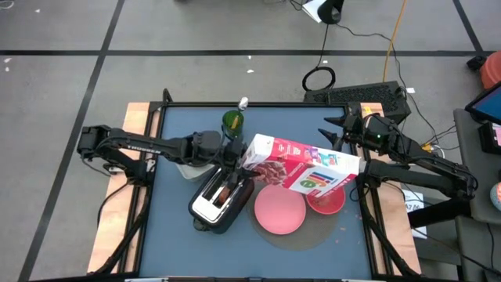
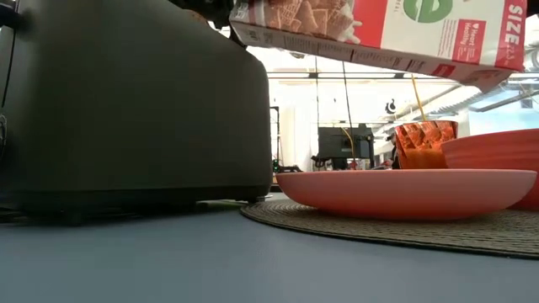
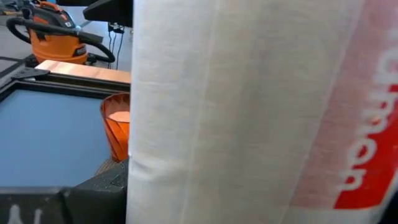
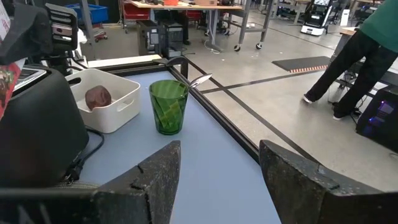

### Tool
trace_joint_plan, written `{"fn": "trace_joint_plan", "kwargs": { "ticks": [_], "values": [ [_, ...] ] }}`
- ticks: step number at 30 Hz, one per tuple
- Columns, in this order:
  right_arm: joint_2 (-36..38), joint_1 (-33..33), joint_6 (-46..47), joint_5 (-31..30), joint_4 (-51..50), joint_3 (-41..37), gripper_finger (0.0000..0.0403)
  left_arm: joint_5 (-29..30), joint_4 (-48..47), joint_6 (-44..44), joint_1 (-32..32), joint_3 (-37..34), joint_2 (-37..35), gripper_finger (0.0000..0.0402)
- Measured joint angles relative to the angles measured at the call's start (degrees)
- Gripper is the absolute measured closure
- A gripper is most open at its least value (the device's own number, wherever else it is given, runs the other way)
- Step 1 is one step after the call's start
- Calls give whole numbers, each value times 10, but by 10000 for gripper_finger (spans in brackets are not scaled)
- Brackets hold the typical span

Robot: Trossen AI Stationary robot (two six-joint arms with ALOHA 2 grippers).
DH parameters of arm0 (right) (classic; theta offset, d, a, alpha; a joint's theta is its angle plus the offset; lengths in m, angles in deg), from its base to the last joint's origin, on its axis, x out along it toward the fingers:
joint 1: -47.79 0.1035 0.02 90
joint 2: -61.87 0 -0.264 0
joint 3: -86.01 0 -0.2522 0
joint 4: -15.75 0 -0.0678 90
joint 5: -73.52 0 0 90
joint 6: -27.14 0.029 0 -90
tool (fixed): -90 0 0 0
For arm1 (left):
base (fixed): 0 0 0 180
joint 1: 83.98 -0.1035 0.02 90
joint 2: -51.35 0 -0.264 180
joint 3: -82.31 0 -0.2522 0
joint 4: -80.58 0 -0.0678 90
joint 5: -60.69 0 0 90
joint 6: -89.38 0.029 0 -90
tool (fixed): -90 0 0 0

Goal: Arrange a breakfast setting
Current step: Pour the cereal from the cereal box into the red bowl

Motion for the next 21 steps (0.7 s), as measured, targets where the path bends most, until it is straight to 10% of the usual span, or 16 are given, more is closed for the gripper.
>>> {"fn": "trace_joint_plan", "kwargs": {
  "ticks": [21],
  "values": [
    [0, 0, 0, 0, 0, 0, 193, 1, -2, -2, 0, 0, -1, 131]
  ]
}}
